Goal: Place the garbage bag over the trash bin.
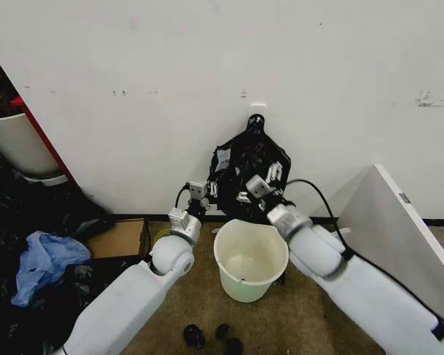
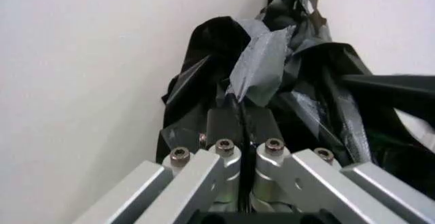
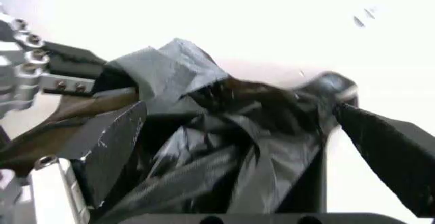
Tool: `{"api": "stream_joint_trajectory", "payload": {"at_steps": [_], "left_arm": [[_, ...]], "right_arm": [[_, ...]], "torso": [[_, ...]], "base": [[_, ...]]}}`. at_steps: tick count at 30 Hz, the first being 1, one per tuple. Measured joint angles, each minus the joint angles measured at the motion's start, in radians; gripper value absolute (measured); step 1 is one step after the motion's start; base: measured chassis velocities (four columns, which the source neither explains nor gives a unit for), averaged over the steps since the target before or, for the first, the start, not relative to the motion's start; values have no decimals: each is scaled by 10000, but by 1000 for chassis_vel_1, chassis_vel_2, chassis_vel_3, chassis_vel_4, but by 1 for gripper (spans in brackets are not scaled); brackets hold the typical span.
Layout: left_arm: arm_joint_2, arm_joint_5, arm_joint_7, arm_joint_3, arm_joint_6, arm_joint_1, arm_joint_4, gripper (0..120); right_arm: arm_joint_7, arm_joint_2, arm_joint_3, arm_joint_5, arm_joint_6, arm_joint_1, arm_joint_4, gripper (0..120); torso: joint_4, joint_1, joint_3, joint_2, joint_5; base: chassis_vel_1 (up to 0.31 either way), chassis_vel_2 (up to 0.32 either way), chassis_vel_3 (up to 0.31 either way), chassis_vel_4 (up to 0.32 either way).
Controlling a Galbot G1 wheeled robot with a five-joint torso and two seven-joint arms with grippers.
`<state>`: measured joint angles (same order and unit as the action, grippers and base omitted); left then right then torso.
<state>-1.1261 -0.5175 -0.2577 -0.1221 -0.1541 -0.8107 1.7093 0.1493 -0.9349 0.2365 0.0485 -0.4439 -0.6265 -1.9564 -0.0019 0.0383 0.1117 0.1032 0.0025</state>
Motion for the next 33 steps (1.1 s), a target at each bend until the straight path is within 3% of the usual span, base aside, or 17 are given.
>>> {"api": "stream_joint_trajectory", "payload": {"at_steps": [11,17,18,19,24,33], "left_arm": [[-66,40,-32,158,-85,-271,206,0],[-8,25,-32,190,-124,-300,307,0],[-1,21,-32,191,-126,-301,334,0],[-35,18,-32,180,-129,-305,370,0],[-69,19,-32,141,-136,-297,372,0],[-25,36,-52,186,-161,-373,406,0]], "right_arm": [[154,-247,791,32,-453,649,578,98],[260,-370,1148,210,-1157,849,909,84],[267,-352,1209,269,-1263,881,955,80],[292,-321,1322,657,-1595,984,1066,65],[365,-297,1407,899,-2236,1046,1087,47],[791,-422,1336,808,-2435,960,1056,17]], "torso": [[-2,0,0,0,1],[-1,0,0,0,3],[-1,0,0,0,2],[-2,0,-1,0,3],[-2,0,0,0,2],[-1,0,-1,0,2]], "base": [[0,0,0,0],[0,0,0,0],[0,0,0,0],[0,0,0,0],[0,0,0,0],[0,0,0,0]]}}
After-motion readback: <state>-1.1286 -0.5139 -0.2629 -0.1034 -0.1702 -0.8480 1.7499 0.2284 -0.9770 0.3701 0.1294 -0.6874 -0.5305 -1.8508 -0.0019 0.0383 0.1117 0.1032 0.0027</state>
